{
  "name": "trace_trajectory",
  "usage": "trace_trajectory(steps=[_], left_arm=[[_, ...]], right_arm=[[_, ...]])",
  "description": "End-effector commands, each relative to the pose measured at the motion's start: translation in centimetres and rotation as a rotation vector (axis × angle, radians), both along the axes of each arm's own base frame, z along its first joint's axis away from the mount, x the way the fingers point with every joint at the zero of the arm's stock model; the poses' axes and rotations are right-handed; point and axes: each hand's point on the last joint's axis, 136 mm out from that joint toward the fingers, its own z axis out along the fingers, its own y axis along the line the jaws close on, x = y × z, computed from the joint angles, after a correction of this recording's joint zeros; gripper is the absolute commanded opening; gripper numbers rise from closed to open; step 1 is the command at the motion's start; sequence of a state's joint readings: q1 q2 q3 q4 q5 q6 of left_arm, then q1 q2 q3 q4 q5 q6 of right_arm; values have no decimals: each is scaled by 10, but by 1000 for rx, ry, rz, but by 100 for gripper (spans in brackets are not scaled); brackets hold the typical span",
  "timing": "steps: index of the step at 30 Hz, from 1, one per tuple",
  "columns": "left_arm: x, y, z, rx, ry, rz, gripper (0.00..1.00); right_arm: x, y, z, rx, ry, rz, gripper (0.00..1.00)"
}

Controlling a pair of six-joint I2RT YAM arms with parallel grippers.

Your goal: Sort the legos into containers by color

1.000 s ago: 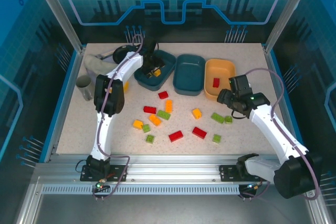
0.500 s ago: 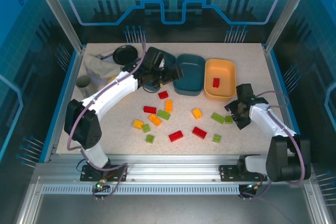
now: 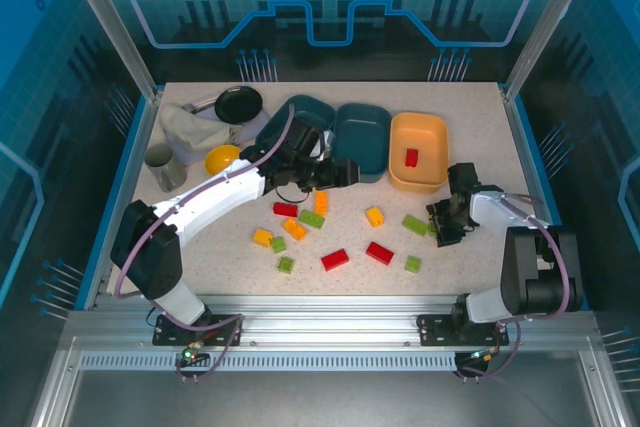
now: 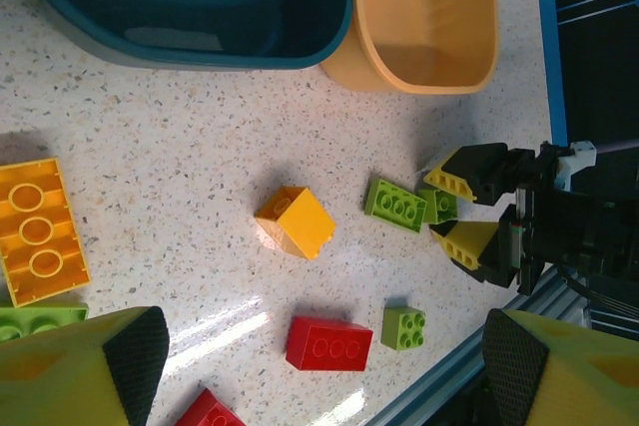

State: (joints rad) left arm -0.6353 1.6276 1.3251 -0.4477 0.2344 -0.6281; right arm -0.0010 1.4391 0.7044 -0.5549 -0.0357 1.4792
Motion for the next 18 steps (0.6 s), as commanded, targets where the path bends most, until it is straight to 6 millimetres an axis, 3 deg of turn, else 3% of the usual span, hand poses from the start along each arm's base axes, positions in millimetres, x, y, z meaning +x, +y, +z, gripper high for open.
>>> trace_trajectory(steps=[1, 5, 8, 12, 14, 16, 18], left_arm=[[-3, -7, 22, -41, -56, -48, 85], [-3, -8, 23, -46, -57, -53, 85], [-2, -8, 28, -51, -66, -50, 85], [7, -3, 47, -56, -95, -12, 85], [16, 5, 56, -60, -106, 32, 85], [27, 18, 63, -63, -108, 91, 85], [40, 35, 65, -55, -101, 168, 85]], right_arm=[[-9, -3, -12, 21, 42, -76, 50], [-10, -6, -14, 10, 36, -85, 38], [-10, -11, -2, -24, 16, -62, 32], [12, -12, 49, -140, -148, 131, 29], [31, 3, 79, -206, -251, 309, 29], [53, 34, 105, -246, -358, 504, 30], [72, 72, 118, -263, -427, 690, 31]])
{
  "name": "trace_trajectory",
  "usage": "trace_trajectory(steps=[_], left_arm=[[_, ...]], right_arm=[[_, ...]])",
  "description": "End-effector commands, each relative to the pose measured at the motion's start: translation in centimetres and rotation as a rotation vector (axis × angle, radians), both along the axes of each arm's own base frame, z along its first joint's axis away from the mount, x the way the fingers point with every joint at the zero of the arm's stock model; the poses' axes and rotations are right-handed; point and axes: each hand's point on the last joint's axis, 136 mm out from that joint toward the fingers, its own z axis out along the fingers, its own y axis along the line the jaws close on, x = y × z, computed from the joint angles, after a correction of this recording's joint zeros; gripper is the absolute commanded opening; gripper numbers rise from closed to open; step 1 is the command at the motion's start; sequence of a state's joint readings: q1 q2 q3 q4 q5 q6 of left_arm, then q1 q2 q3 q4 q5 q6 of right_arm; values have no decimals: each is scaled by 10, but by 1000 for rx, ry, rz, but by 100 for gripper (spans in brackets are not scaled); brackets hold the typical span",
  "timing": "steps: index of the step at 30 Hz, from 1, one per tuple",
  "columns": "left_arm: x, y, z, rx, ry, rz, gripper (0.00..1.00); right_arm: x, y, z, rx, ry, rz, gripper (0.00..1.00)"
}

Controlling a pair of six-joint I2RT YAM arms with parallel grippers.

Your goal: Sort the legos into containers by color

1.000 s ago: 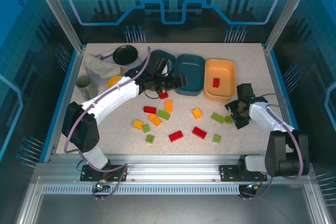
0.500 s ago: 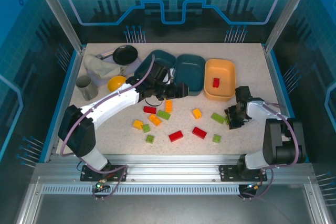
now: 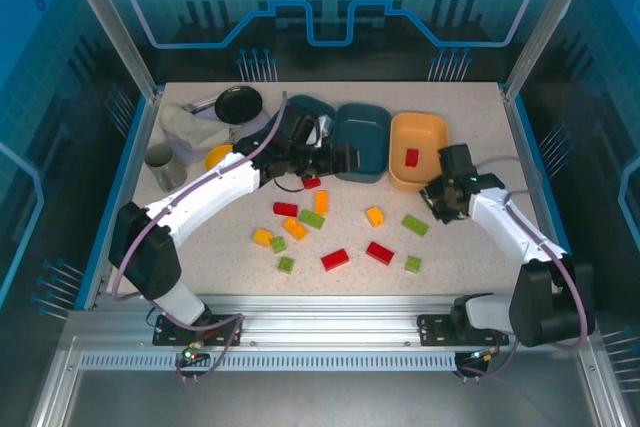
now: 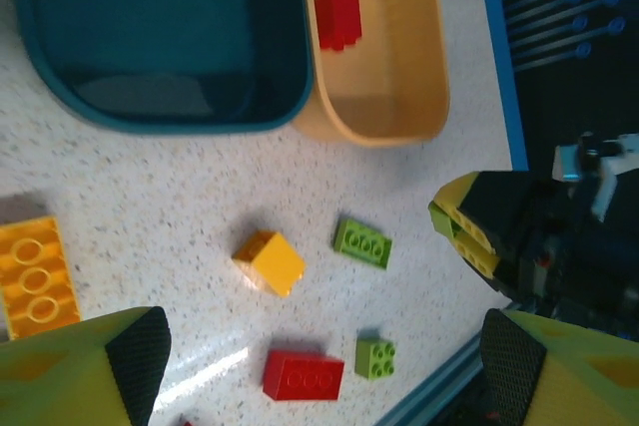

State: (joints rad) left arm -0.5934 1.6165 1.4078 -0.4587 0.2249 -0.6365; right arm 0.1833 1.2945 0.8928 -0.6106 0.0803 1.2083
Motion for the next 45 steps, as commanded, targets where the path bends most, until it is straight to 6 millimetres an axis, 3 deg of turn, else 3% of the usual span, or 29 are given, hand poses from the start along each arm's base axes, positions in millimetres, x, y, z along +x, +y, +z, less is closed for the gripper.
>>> trace_trajectory(steps=[1, 4, 8, 14, 19, 22, 27, 31, 35, 40, 45], left_arm=[[21, 34, 28, -3, -28, 144, 85], [36, 63, 22, 42, 6, 248, 85], [48, 103, 6, 80, 82, 367, 85], [66, 148, -24, 118, 161, 460, 83], [94, 166, -48, 161, 174, 460, 77], [113, 164, -61, 173, 184, 431, 74], [141, 155, -92, 191, 209, 393, 73], [154, 137, -118, 128, 268, 361, 72], [149, 116, -128, 70, 313, 339, 72], [128, 75, -131, 17, 353, 283, 71], [111, 50, -135, -14, 367, 273, 71]], right_arm=[[32, 49, 27, -133, -119, 344, 31], [62, 87, 26, -142, -125, 480, 32], [104, 116, 8, -144, -52, 559, 33], [141, 129, -24, -168, 86, 581, 39], [155, 134, -32, -174, 129, 595, 60], [158, 133, -21, -175, 107, 604, 66], [154, 126, 8, -183, 41, 612, 65], [145, 113, 24, -193, -1, 615, 65], [134, 91, 30, -189, -14, 587, 65], [125, 62, 34, -179, -20, 546, 65], [121, 45, 36, -169, -24, 523, 65]])
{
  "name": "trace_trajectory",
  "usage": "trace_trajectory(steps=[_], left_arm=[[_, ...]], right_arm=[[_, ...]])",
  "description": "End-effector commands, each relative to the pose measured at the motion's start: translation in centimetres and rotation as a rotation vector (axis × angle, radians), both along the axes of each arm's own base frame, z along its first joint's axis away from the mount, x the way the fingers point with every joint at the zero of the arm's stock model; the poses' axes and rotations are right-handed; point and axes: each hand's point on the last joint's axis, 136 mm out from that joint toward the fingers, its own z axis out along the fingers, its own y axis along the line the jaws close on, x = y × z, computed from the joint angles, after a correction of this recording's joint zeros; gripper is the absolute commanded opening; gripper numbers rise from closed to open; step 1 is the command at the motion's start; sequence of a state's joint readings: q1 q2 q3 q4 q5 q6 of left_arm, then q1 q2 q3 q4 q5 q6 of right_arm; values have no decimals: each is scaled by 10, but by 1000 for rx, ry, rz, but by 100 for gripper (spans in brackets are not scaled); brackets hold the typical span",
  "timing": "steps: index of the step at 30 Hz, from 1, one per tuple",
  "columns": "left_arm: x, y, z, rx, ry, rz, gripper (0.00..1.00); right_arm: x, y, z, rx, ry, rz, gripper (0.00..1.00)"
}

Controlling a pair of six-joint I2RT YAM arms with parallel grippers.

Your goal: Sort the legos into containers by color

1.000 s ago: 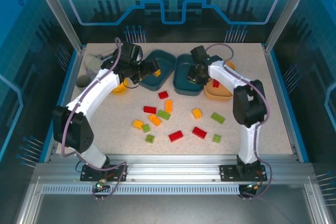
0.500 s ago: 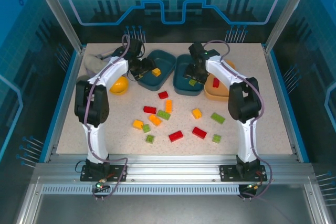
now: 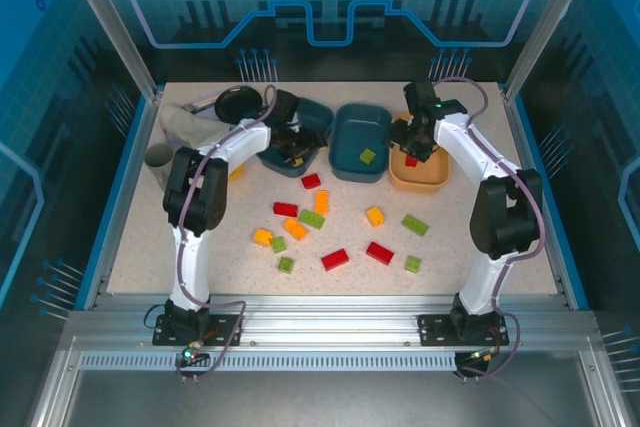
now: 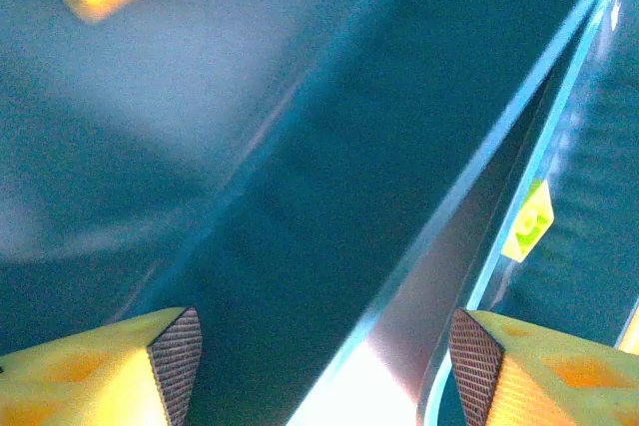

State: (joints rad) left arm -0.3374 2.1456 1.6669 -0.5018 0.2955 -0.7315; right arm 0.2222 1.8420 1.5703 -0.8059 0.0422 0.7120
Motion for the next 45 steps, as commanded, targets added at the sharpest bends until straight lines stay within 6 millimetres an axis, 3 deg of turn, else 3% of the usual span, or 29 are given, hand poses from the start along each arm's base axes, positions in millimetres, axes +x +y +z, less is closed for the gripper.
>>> trace_trajectory(steps=[1, 5, 8, 14, 19, 23, 26, 31, 34, 38, 41, 45], left_arm=[[-12, -20, 15, -80, 3, 10, 71], [-15, -30, 16, -101, 0, 11, 71], [-12, -24, 22, -58, -15, 24, 71], [-7, 4, 46, 70, -81, 66, 74], [-7, 33, 78, 119, -135, 131, 75], [-20, 45, 104, 149, -177, 122, 75], [-43, 51, 113, 159, -186, 91, 74], [-104, 78, 102, 254, -125, 26, 74], [-154, 103, 78, 322, 15, 70, 76], [-210, 118, 41, 277, 250, 281, 80], [-233, 113, 15, 187, 412, 467, 81], [-233, 107, -9, 102, 486, 634, 82]], right_arm=[[-3, -4, 10, 21, -27, 22, 65], [-5, -6, 13, 23, -29, 23, 65], [-6, -5, 14, 27, -31, 33, 65], [-16, 1, 16, 16, -38, 73, 65], [-29, 3, 19, -10, -54, 109, 65], [-40, 9, 30, -52, -106, 185, 65], [-53, 27, 42, -73, -189, 309, 65], [-93, 84, 64, -4, -368, 622, 67], [-119, 110, 60, 59, -383, 743, 69], [-144, 143, 52, 142, -406, 859, 72], [-159, 168, 51, 166, -457, 951, 73], [-170, 190, 49, 169, -474, 1033, 74]])
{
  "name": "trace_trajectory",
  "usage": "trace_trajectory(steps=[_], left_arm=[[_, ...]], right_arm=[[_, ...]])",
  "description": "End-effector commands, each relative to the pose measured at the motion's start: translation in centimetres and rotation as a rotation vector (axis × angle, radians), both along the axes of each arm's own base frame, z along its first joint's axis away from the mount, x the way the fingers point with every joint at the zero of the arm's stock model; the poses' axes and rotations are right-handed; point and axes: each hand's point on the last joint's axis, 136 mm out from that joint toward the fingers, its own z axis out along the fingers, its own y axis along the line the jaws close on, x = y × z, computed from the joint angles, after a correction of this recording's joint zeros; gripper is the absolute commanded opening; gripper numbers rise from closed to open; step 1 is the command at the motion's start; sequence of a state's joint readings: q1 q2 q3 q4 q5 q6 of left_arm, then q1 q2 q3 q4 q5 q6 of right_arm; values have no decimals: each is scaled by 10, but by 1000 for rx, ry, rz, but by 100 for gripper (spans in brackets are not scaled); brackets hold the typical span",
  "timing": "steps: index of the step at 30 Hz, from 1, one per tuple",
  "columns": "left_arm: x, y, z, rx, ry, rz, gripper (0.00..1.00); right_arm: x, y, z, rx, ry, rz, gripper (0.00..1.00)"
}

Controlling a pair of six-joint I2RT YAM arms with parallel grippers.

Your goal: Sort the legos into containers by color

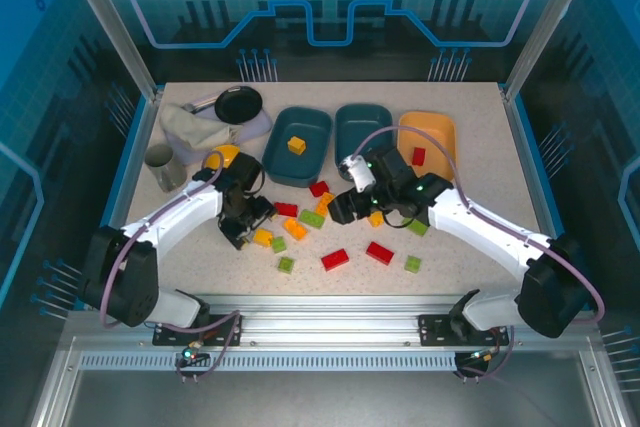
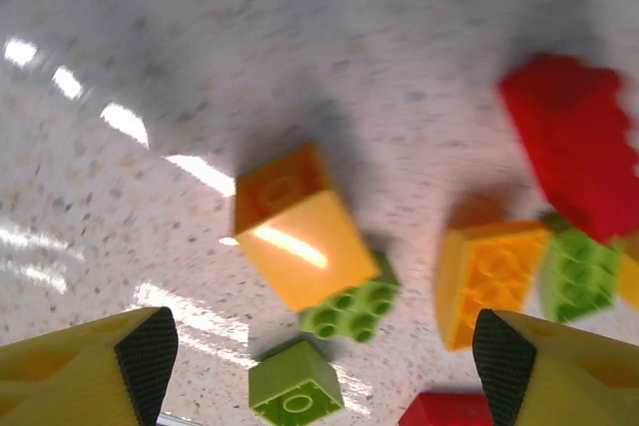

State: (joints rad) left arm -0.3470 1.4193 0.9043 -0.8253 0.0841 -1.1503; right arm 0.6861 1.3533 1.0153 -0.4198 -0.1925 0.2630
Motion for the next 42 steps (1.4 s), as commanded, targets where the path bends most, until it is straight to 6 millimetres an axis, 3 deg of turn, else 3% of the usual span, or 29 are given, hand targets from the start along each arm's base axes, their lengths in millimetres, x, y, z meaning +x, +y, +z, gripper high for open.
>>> trace_trajectory(steps=[1, 8, 13, 18, 21, 25, 28, 32, 38, 42], left_arm=[[6, -10, -7, -84, 36, 242, 82], [1, -10, -37, -79, 100, 343, 80], [5, -4, -55, -65, 78, 379, 64], [4, 2, -50, -35, 61, 366, 37], [10, 10, -28, 4, -4, 340, 30], [46, 16, 26, 71, -168, 214, 25], [84, 7, 63, 99, -269, 75, 25], [135, -11, 81, 127, -303, -69, 25], [198, -34, 59, 164, -249, -185, 27], [221, -45, 31, 163, -192, -206, 28]], right_arm=[[0, 25, 16, 57, -63, 85, 74], [-2, 26, 17, 54, -54, 84, 73], [-5, 23, 19, 62, -56, 78, 73], [-7, 22, 22, 87, -55, 68, 73], [-1, 18, 33, 128, -71, 27, 73], [23, 0, 58, 222, -109, -100, 74], [44, -19, 70, 260, -132, -209, 74], [70, -44, 74, 263, -141, -352, 74], [95, -84, 68, 224, -118, -567, 74], [96, -96, 55, 166, -90, -609, 74]])
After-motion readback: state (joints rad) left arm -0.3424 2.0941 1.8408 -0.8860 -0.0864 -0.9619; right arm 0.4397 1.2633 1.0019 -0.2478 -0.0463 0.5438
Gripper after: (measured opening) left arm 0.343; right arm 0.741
